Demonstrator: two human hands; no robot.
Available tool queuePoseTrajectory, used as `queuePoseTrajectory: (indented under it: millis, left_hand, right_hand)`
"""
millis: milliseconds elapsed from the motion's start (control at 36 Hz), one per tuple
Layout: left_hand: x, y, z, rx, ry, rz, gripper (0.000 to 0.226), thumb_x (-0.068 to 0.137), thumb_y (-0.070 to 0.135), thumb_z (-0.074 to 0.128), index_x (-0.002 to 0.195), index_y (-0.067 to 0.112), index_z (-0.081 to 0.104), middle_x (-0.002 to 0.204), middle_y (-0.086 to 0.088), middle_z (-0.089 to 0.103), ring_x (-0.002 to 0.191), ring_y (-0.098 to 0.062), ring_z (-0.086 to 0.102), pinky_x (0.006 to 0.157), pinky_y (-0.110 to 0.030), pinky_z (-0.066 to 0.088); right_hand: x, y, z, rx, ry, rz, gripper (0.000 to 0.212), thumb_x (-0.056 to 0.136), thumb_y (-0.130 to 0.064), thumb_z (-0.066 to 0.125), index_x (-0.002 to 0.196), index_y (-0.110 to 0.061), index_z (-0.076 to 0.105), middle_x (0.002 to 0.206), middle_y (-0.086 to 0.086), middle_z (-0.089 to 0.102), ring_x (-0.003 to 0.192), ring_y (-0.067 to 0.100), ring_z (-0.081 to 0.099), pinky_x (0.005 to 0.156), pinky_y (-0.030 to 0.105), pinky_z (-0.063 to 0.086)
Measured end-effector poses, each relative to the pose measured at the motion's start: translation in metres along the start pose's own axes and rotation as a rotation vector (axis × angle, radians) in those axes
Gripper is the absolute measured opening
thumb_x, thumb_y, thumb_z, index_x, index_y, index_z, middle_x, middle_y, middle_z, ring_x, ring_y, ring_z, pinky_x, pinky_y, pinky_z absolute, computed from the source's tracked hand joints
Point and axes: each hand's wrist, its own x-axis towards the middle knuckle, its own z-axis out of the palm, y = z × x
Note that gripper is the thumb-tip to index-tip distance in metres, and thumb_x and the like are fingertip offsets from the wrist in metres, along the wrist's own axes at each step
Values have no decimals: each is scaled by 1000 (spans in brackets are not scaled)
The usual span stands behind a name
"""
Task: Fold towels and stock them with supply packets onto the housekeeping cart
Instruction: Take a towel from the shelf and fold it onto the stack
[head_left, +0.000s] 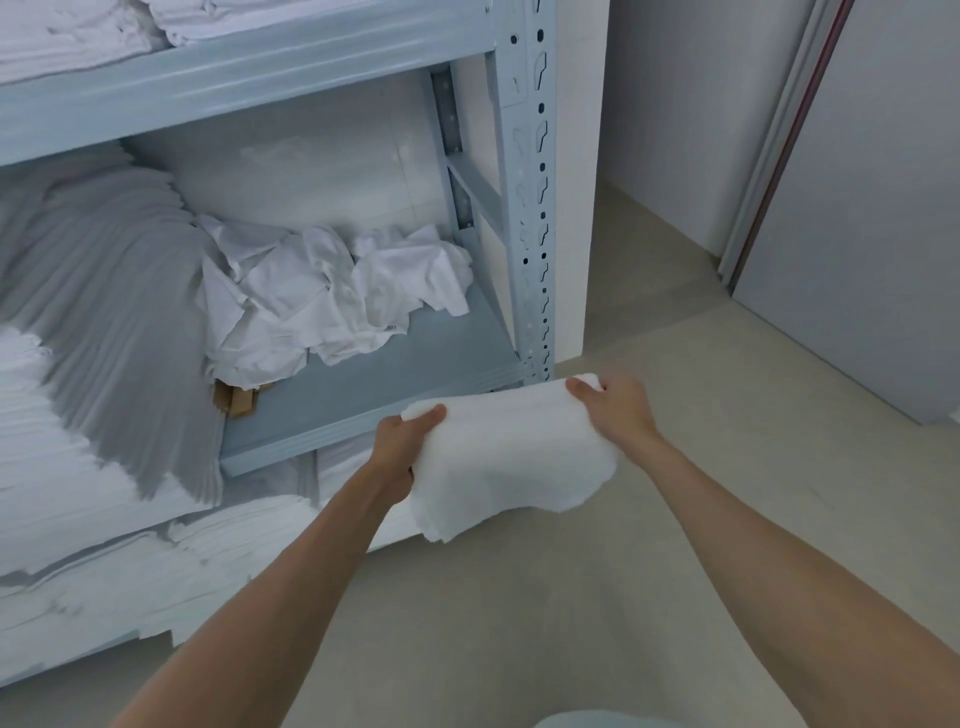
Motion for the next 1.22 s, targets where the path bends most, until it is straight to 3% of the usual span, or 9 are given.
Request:
queuePoseTrajectory:
  millis: [111, 167, 250, 444, 611, 861, 972, 1083, 1222]
  left_hand:
    - [6, 3, -1, 50, 90, 7, 39, 67, 28, 92, 88, 4, 70, 85, -8, 75, 74, -26, 71, 63, -32, 56]
    - [7, 3, -1, 91, 114, 23, 37, 67, 29, 92, 84, 5, 69, 85, -7, 74, 75, -26, 70, 63, -32, 56]
    - [10, 5, 0, 147, 145, 83, 41, 73, 28, 88, 101, 8, 66, 102, -7, 70, 85, -24, 66, 63, -31, 49]
    - [5, 18, -4, 225, -93, 113, 24, 84, 10, 77, 108, 16, 75, 116, -13, 70, 87, -25, 65, 82, -34, 50]
    - [-2, 18, 1, 559, -251, 171, 64, 69, 0, 87, 128, 6, 65, 125, -8, 63, 101, -18, 62, 96, -29, 46]
    - [0, -1, 16, 1042, -70, 425, 56, 73, 9, 87, 124, 5, 66, 123, -15, 37, 111, -32, 45, 92, -23, 38]
    - [1, 6, 8, 1152, -20, 458, 39, 79, 33, 83, 112, 14, 74, 125, -9, 45, 124, -30, 36, 104, -38, 31]
    - [-3, 27, -9, 961, -131, 390, 20, 80, 33, 82, 79, 16, 71, 85, -3, 66, 93, -29, 60, 80, -37, 46]
    - [-16, 63, -27, 394, -181, 284, 41, 70, 23, 88, 103, 4, 73, 102, -14, 76, 93, -29, 73, 82, -40, 57]
  right_hand:
    - [8, -8, 0, -56, 55, -32, 45, 89, -39, 68, 58, -13, 48, 61, 1, 51, 60, 24, 50, 51, 29, 31]
    - [12, -10, 0, -57, 28, -5, 36, 88, -40, 69, 96, -5, 67, 94, 8, 64, 89, 27, 60, 68, 28, 41]
    - [18, -10, 0, -29, -40, 85, 68, 85, -46, 72, 134, -6, 48, 131, 8, 53, 118, 26, 54, 84, 28, 41]
    - [15, -5, -2, -3, -346, 98, 79, 68, -42, 88, 134, -12, 55, 136, 6, 54, 124, 23, 54, 109, 38, 42]
    - [13, -12, -3, -529, -480, -111, 85, 70, -22, 88, 141, -27, 42, 138, 11, 31, 109, 25, 44, 97, 37, 47]
    - [6, -10, 2, -723, -404, -272, 68, 81, -3, 74, 141, -22, 46, 152, 8, 13, 135, 33, 23, 103, 40, 43]
    - [4, -13, -2, -828, -401, -327, 34, 89, -17, 68, 122, -13, 58, 133, 12, 48, 122, 33, 44, 93, 33, 41]
    - [8, -26, -19, -716, -337, -309, 22, 86, -32, 73, 100, -17, 64, 105, 7, 64, 100, 26, 56, 76, 31, 42]
    - [15, -57, -41, -309, -405, -224, 31, 77, -34, 83, 95, -12, 70, 89, -1, 67, 80, 15, 62, 67, 27, 47]
